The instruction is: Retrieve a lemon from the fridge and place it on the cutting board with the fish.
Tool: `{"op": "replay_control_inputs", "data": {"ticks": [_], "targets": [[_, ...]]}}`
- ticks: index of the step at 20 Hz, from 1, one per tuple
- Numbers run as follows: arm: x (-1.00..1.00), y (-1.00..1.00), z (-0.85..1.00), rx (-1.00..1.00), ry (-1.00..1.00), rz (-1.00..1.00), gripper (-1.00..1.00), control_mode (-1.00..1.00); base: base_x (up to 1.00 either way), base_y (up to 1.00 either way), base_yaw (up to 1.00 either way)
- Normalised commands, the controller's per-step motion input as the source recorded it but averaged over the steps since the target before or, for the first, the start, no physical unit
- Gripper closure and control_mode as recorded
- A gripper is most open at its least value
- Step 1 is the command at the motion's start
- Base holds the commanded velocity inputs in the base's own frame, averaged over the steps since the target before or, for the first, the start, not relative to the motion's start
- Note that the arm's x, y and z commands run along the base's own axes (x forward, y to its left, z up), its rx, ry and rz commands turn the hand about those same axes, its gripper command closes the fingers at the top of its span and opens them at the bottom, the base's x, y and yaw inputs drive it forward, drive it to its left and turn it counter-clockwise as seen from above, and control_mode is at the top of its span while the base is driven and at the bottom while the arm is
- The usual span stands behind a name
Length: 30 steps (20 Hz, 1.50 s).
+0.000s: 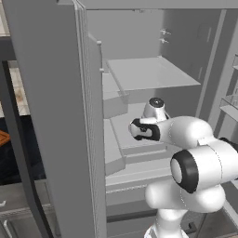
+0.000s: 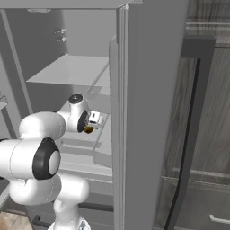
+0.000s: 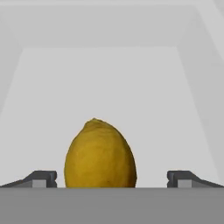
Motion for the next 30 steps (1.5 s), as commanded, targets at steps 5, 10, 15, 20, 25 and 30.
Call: {"op": "replay_control_inputs", "data": {"ticks": [5, 10, 15, 20, 25, 30], "targets": [[0.02, 0.05, -0.01, 0.00, 0.00, 0.00, -1.00, -1.00, 0.00, 0.00, 0.00], [0.09, 0.00, -0.09, 0.00, 0.00, 0.00, -1.00, -1.00, 0.00, 0.00, 0.00], [0.14, 0.00, -0.18, 0.00, 0.00, 0.00, -1.00, -1.00, 0.00, 0.00, 0.00], [0.11, 0.00, -0.21, 0.00, 0.00, 0.00, -1.00, -1.00, 0.00, 0.00, 0.00], [0.00, 0.01, -0.08, 0.00, 0.00, 0.00, -1.00, -1.00, 0.00, 0.00, 0.00], [0.00, 0.02, -0.08, 0.00, 0.00, 0.00, 1.00, -1.00, 0.00, 0.00, 0.00]]}}
